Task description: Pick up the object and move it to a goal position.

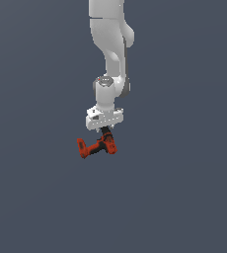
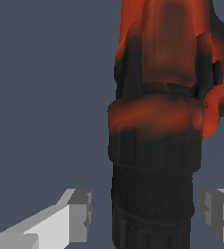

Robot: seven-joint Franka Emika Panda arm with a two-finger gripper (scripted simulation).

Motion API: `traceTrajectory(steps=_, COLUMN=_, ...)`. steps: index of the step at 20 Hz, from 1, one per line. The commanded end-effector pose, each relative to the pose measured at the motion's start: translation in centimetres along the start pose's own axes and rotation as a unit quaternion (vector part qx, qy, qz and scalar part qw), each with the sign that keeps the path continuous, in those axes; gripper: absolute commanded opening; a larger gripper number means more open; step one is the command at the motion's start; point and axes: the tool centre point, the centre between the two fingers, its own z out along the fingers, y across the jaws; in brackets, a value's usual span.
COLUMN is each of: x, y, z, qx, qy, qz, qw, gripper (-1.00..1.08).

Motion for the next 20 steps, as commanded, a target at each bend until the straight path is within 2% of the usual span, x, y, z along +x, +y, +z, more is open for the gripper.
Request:
traceTrajectory(steps=1, x=0.03, y=0.01, z=0.38, qx=0.0, qy=0.0, qz=0.0, qw=1.0, gripper=0.68)
traceTrajectory(steps=4, x=0.09, y=0.02, z=0.41, qx=0.0, qy=0.0, qz=0.0, qw=1.0, gripper=0.68)
traceTrajectory(steps=5, x=0.09, y=0.02, z=0.41, qx=0.0, qy=0.0, qz=0.0, qw=1.0, gripper=-1.0)
traceTrajectory(steps=20, x=-0.45, y=-0.09, z=0.3, qx=0.0, qy=0.001, qz=0.0, qw=1.0, gripper=-1.0)
